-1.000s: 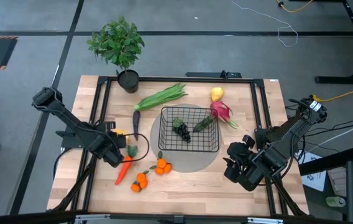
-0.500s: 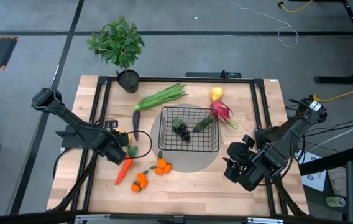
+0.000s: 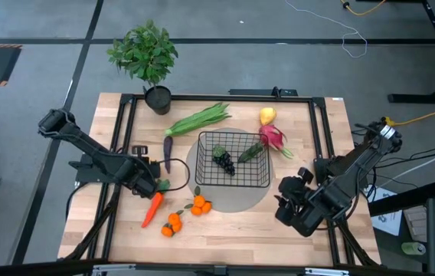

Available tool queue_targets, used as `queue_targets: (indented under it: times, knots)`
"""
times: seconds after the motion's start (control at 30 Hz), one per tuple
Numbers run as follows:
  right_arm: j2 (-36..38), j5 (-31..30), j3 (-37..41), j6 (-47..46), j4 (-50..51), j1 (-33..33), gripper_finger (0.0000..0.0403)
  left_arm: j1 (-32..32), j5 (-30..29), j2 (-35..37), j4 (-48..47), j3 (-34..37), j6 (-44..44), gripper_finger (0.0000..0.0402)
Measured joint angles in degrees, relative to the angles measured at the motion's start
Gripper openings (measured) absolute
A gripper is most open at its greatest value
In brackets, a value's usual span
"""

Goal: Build produce basket
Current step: Put the yellow star fruit into the black wire basket

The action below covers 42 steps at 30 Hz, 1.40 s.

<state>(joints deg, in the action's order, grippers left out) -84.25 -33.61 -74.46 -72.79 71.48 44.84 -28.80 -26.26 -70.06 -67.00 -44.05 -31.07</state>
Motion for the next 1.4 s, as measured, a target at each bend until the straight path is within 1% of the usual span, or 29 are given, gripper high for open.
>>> queue_targets:
  times: [0.27, 0.4, 0.53, 0.7, 0.77, 0.83, 0.9, 1.0, 1.03, 1.1, 1.17, 1.27, 1.4]
  knots:
    - [-1.1, 2.0, 0.0, -0.2, 0.0, 0.0, 0.0204, 1.5, 2.2, -0.8, 2.0, 0.1, 0.2, 0.0126]
    - [-1.1, 2.2, 0.0, -0.2, 0.0, 0.0, 0.0204, 1.6, 3.3, -1.0, 2.4, 2.5, 0.3, 0.0127]
    - [-1.1, 2.3, 0.0, -0.2, 0.0, 0.0, 0.0204, 1.6, 2.8, -0.9, 5.8, 6.0, 0.3, 0.0127]
    - [-1.2, 2.3, 0.0, -0.2, 0.0, 0.0, 0.0204, 1.6, 2.4, -0.9, 6.7, 6.8, -0.3, 0.0128]
    - [-1.2, 2.3, 0.0, -0.2, 0.0, 0.0, 0.0204, 1.7, 2.4, -0.9, 7.1, 6.8, -2.2, 0.0124]
    - [-1.2, 2.3, 0.0, -0.2, 0.0, 0.0, 0.0204, 2.2, 3.1, -0.9, 7.7, 6.8, -6.0, 0.0112]
    - [-1.2, 2.3, 0.0, -0.2, 0.0, 0.0, 0.0204, 2.7, 4.3, -0.9, 7.9, 6.8, -8.7, 0.0089]
    - [-1.2, 2.3, 0.0, -0.2, 0.0, 0.0, 0.0204, 2.8, 4.7, -0.9, 6.8, 6.3, -8.5, 0.0032]
    - [-1.2, 2.3, 0.0, -0.2, 0.0, 0.0, 0.0204, 2.8, 4.7, -0.9, 5.8, 5.8, -8.2, 0.0019]
    - [-1.2, 2.3, 0.0, -0.2, 0.0, 0.0, 0.0204, 2.7, 3.6, -1.1, 2.3, 4.2, -8.7, 0.0012]
    - [-1.2, 2.3, 0.0, -0.2, 0.0, 0.0, 0.0204, 2.7, 0.8, -1.1, -0.7, 1.2, -9.6, 0.001]
    - [-1.2, 2.3, 0.0, -0.2, 0.0, 0.0, 0.0204, 2.2, -5.8, -1.0, -3.1, -4.8, -9.8, 0.0005]
    - [-1.2, 2.4, 0.0, -0.2, 0.0, 0.0, 0.0204, 0.6, -16.3, -0.8, -2.6, -14.0, -3.1, 0.0003]
